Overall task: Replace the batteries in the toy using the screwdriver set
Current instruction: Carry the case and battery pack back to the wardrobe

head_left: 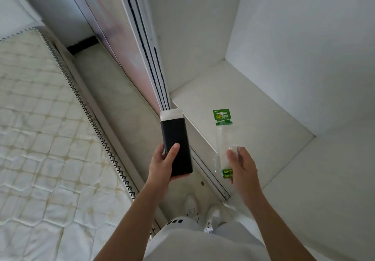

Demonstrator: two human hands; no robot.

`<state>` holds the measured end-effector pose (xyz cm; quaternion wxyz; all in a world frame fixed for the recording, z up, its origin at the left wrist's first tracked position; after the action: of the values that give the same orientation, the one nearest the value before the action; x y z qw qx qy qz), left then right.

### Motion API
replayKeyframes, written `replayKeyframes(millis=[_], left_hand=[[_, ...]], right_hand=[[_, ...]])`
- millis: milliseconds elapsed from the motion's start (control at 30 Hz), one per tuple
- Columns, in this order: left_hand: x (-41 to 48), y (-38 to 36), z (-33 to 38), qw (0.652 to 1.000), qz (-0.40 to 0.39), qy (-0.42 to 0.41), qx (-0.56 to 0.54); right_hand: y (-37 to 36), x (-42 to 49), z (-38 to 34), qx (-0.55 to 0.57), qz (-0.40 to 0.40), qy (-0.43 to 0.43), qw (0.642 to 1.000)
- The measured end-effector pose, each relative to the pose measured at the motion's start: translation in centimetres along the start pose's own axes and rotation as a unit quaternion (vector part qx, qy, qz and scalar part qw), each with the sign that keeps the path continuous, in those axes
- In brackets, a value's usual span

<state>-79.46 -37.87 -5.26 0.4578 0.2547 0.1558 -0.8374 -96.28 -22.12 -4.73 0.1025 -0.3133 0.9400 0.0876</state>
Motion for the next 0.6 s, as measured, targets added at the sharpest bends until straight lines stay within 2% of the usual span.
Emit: replayKeyframes(millis=[167,333,600], left_hand=[[1.8,-3.6,1.3,1.0,-0.027,0.006,0.004],[2.8,-6.7,2.2,0.999,-0.045,0.026,-0.003],[8.3,-9.7,3.0,0.99,-0.121,0.033,0.056]], right_hand=[[1.7,2.2,0.3,0.013,0.042,0.0,0.999],[2.6,3.9,0.0,0.039,0.042,0.004,0.998],[4.1,6.9,0.5,0.077,0.123,-0.013,0.989]])
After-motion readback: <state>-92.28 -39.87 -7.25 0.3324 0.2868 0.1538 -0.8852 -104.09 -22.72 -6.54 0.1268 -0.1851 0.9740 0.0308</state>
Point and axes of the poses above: each hand's wrist, its own x-axis towards the middle knuckle, its own y-axis out of the back of the hand, z = x × y, the point moved 7 cm from there along x, towards the middle knuckle, and after that the axes turned 11 degrees about x, right-handed, at the moved point
